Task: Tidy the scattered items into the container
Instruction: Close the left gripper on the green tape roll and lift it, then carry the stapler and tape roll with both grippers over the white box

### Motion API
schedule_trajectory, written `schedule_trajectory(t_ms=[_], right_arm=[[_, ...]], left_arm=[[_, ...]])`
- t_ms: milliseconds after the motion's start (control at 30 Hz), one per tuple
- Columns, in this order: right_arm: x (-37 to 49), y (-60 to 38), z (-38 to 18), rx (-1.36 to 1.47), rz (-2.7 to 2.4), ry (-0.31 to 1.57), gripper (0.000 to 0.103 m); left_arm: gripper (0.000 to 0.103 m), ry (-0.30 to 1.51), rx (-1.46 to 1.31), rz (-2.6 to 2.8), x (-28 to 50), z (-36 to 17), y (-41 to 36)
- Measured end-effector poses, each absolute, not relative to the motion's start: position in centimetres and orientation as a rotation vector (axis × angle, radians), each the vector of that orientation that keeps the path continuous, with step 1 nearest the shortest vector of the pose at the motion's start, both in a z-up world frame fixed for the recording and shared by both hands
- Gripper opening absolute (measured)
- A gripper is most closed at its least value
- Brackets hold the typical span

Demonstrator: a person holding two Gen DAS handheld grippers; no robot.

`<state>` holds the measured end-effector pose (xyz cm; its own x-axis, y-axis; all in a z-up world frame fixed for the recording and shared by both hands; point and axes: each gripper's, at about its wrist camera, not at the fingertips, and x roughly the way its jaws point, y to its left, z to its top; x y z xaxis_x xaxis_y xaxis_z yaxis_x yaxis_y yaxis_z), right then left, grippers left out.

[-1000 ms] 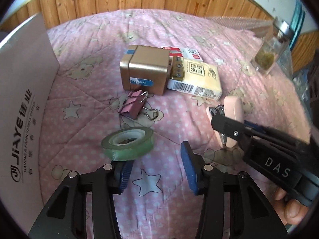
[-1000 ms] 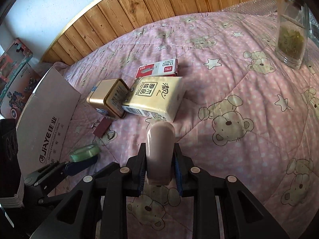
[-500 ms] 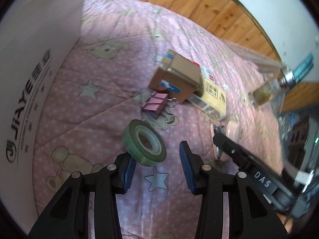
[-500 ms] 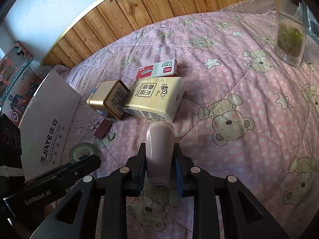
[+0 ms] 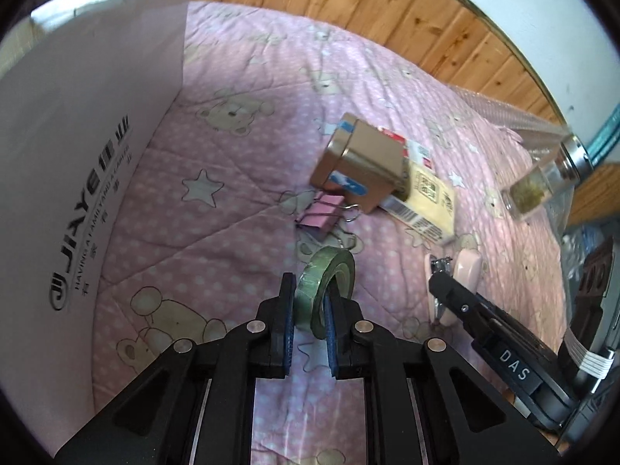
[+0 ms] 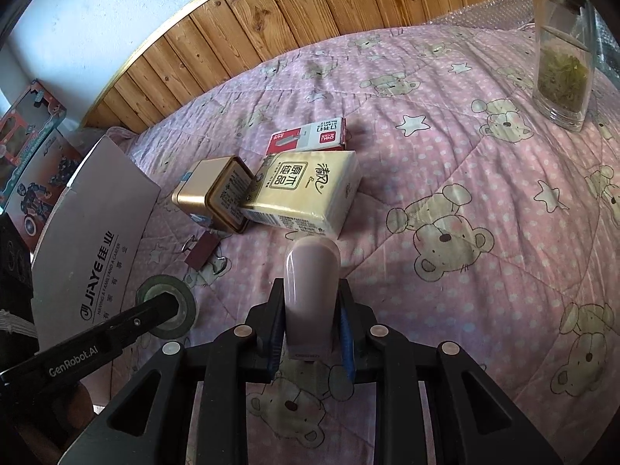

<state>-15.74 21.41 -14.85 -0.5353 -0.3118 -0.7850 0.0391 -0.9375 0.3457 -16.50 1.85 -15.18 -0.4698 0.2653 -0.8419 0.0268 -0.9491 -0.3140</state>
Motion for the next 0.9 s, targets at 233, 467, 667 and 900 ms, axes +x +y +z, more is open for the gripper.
schedule_trajectory(t_ms=[233,467,667,900], right_arm=[[-13.9,20.1,-13.4,1.374,-2.529,-0.390,0.025],[-10.7,18.4,-13.0,1.396,-2.500,-0.347,0.025],[-8.1,17.7,-12.1,1.393,-2.499,-0.320,0.025],[-5.1,16.5,-10.1,1.368,-2.498,-0.282,0.025]], left_arm=[[0.013,-0.347,-1.469,2.580,-14.0,-13.0,1.5],[0.013,-0.344,-1.454,2.581,-10.9,-11.7,0.2],[0.013,-0.360,-1.437,2.578,-8.3,-10.9,-0.9],[0.013,-0.345,-1.367,2.590,-5.8,-9.1,-1.7]])
